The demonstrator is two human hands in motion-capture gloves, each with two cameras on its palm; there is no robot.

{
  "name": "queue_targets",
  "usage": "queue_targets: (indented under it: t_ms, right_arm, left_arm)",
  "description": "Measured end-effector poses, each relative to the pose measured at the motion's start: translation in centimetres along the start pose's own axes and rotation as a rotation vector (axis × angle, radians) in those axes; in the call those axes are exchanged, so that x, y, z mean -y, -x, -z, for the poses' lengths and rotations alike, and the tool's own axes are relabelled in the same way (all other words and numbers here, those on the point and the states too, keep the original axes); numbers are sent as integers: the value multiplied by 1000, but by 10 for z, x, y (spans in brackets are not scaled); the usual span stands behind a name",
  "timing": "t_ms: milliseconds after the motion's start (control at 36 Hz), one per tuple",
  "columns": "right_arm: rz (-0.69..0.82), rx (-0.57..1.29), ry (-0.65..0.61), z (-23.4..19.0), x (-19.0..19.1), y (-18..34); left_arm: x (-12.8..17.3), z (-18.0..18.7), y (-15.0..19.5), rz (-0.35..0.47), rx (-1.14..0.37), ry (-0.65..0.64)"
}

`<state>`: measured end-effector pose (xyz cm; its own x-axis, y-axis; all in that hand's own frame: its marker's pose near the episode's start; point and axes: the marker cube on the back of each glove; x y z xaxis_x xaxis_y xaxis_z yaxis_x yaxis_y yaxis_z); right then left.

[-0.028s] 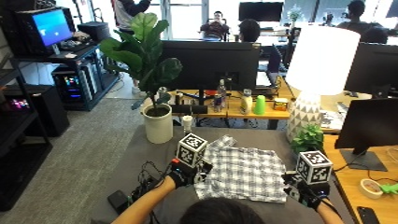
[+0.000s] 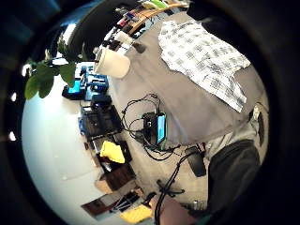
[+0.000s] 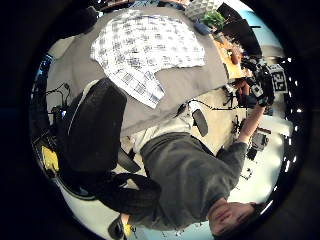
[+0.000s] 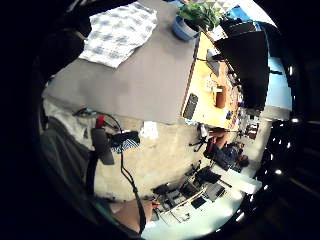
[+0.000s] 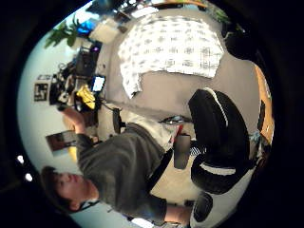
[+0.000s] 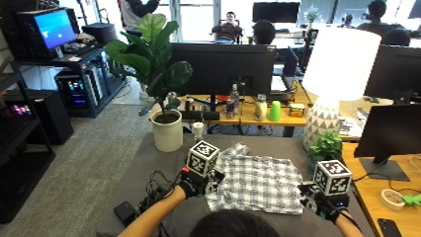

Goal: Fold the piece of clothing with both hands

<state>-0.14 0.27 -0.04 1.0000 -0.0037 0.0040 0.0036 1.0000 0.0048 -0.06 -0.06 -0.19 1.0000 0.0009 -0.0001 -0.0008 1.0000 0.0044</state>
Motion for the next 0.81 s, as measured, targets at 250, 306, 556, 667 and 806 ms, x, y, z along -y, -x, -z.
queue_targets:
  t_ms: [250,306,556,667,806]
  right_arm:
    - [1,8,-19,6,3,-3]
    - [1,12,-22,8,8,-2]
    - [2,22,-7,7,44,3]
    - [-1,55,29,-10,64,1]
    - [0,87,107,-53,89,3]
  left_arm:
    - [-3,3,3,4,2,-11]
    - [-3,2,4,9,-2,-11]
    - [17,-19,13,-6,-21,19]
    - [36,-40,12,-54,-19,39]
    - [63,-102,-1,-133,-95,182]
